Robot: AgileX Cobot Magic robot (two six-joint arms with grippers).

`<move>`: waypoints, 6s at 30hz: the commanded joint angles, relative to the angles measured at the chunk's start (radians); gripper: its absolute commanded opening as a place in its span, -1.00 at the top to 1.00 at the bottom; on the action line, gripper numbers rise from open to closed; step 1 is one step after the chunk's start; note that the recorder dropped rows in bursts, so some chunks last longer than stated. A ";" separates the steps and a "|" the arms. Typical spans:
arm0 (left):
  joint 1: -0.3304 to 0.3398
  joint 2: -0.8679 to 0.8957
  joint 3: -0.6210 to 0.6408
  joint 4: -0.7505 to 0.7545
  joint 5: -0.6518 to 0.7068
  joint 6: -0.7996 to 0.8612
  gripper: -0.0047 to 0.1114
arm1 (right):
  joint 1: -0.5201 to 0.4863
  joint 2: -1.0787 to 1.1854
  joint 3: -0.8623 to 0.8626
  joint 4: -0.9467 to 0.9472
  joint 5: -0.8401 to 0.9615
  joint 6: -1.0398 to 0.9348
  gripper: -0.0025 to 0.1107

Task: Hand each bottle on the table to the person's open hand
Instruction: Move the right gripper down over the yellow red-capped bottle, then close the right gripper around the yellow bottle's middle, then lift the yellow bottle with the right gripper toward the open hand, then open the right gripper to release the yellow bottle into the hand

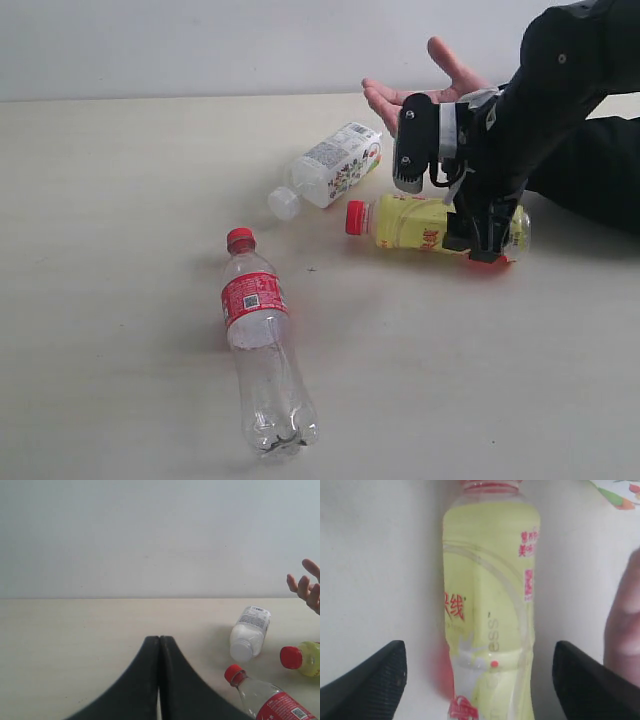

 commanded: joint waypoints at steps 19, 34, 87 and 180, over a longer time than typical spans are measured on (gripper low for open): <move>0.002 -0.006 0.003 0.001 -0.003 0.002 0.92 | 0.006 0.111 -0.010 -0.030 -0.162 -0.006 -0.47; 0.002 -0.006 0.003 0.001 -0.003 0.002 0.92 | 0.006 0.151 -0.010 -0.030 -0.241 0.022 -0.51; 0.002 -0.006 0.003 0.001 -0.003 0.002 0.92 | 0.006 0.192 -0.010 -0.026 -0.230 0.084 0.54; 0.002 -0.006 0.003 0.001 -0.003 0.002 0.92 | -0.046 0.236 -0.558 -0.029 0.289 1.073 -0.45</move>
